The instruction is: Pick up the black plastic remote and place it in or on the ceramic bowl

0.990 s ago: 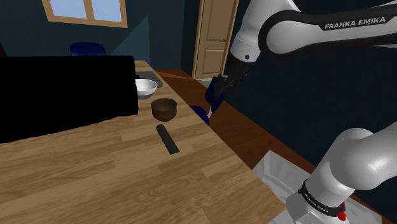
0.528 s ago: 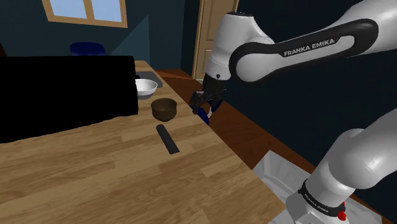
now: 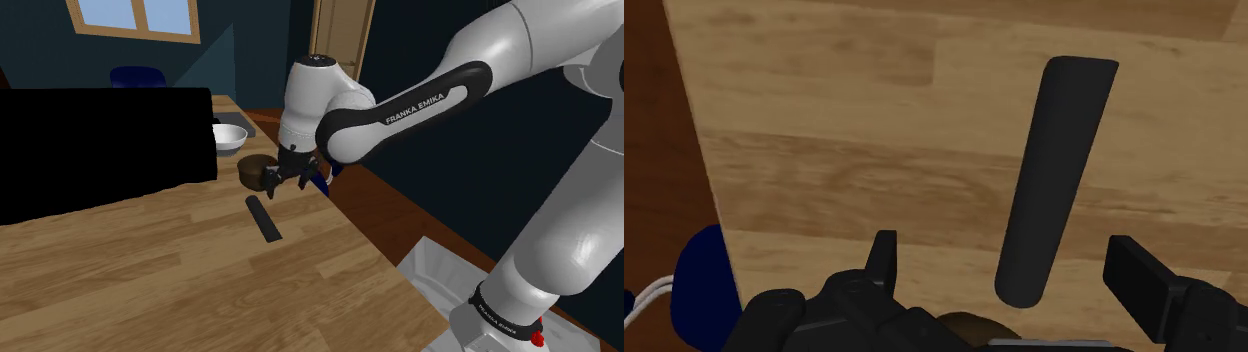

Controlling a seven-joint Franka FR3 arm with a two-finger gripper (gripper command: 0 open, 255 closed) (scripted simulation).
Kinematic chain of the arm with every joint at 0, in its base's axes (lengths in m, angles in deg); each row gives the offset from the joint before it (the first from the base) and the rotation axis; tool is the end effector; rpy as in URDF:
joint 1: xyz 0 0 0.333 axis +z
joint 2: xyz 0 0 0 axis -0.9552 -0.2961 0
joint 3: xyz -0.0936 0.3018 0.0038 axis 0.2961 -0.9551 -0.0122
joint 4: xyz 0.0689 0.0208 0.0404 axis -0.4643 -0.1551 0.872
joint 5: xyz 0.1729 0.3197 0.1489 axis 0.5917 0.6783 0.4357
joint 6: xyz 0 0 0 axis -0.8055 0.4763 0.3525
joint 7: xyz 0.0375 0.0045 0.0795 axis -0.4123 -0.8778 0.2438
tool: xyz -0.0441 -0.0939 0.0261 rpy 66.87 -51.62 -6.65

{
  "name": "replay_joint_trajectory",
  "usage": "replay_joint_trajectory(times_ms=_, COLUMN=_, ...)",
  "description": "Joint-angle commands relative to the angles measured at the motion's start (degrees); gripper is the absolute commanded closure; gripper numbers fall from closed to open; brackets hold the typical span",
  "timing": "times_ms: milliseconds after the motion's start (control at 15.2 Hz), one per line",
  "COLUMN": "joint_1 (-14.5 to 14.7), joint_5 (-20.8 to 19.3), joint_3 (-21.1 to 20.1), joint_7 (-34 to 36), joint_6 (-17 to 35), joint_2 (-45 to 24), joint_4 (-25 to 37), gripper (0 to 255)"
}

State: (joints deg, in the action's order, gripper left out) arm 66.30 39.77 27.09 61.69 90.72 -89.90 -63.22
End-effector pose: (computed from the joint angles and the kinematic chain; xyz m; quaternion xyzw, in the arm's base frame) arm 0.4910 0.2470 0.4018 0.9887 -0.1009 0.1085 0.0227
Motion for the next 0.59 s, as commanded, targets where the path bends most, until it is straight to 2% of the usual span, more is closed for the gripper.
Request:
replay_joint_trajectory(times_ms=0, joint_1=0.7, joint_5=-5.0, joint_3=-0.5, joint_7=5.5, joint_6=0.2, joint_2=-5.3, joint_4=3.2, gripper=0)
replay_joint_trajectory(times_ms=264, joint_1=4.6, joint_5=-13.6, joint_3=1.2, joint_7=14.5, joint_6=-0.6, joint_2=-15.9, joint_4=10.8, gripper=0)
replay_joint_trajectory(times_ms=528, joint_1=5.6, joint_5=-15.7, joint_3=2.4, joint_7=16.0, joint_6=0.8, joint_2=-18.5, joint_4=11.4, gripper=0)
